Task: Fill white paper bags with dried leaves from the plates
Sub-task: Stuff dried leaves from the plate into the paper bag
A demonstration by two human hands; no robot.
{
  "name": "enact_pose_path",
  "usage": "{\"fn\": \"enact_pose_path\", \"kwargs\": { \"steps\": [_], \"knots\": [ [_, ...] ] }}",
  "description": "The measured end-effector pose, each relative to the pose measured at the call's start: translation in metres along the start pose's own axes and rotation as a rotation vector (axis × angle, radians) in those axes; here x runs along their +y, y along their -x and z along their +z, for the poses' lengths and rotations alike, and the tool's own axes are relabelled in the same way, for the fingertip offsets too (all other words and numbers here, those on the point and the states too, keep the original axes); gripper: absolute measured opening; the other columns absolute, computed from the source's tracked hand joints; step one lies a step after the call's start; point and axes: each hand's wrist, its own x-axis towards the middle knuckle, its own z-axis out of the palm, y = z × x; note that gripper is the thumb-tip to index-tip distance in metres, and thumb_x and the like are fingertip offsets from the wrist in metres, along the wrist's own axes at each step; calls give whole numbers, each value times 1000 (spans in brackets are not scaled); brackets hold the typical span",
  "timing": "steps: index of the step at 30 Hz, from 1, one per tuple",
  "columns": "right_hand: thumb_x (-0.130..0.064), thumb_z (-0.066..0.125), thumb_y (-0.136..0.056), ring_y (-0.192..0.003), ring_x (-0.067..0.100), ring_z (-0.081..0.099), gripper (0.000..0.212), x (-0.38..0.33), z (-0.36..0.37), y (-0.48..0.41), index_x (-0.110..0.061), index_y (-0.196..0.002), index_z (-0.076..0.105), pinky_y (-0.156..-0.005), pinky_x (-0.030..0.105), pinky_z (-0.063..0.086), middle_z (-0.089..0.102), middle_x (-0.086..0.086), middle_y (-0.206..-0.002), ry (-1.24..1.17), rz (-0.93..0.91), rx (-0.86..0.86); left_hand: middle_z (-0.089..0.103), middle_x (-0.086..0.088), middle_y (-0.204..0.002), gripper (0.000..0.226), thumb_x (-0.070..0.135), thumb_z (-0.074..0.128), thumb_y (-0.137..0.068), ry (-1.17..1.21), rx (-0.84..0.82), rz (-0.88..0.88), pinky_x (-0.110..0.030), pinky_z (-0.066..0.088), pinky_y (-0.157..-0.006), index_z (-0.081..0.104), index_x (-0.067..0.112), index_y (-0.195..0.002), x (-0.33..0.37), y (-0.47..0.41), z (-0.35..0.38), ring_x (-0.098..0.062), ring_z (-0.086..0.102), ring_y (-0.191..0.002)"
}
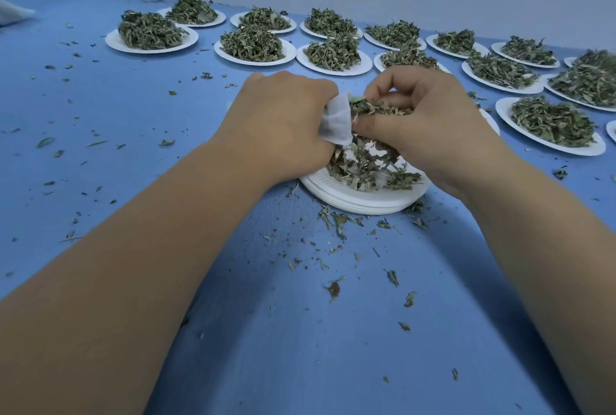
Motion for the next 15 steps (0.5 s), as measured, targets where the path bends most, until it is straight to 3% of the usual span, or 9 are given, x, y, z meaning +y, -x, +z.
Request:
{"fn": "enact_pose_path", "kwargs": {
  "steps": [4,7,11,13,15],
  "knots": [
    [-16,87,-75,-52,12,62,14,1,0,-1,-21,-82,76,-54,28,47,70,0,-67,2,-6,36,47,4,-67,12,25,61,-79,47,-28,2,-33,24,-60,51,24,-85,3,1,-2,-27,49,-73],
    [-13,87,-76,-49,3,56,19,0,2,-1,-28,-79,77,-50,16,43,70,-13,-64,58,-55,23,46,4,-69,26,26,63,-77,44,-50,-6,-31,24,-51,37,28,-73,2,0,1,-26,49,-71],
    [-5,84,-75,-61,-2,57,30,-5,3,2,-33,-77,73,-59,12,46,75,-8,-77,53,-136,-26,41,6,-65,35,26,63,-75,77,-63,-27,-29,21,-49,29,28,-66,2,-1,4,-20,45,-63],
    [-4,81,-75,-58,-5,54,28,-7,4,3,-30,-77,72,-57,9,42,76,-6,-79,45,-160,-24,40,7,-63,35,29,63,-76,90,-53,-21,-29,21,-50,30,28,-65,4,-1,5,-12,40,-59],
    [-3,76,-76,-51,-7,52,23,-7,6,3,-25,-78,73,-52,7,39,75,-6,-73,50,-165,-7,41,6,-65,34,32,61,-78,93,-31,-5,-30,24,-51,29,28,-66,5,-1,7,-16,42,-60]
  ]
}}
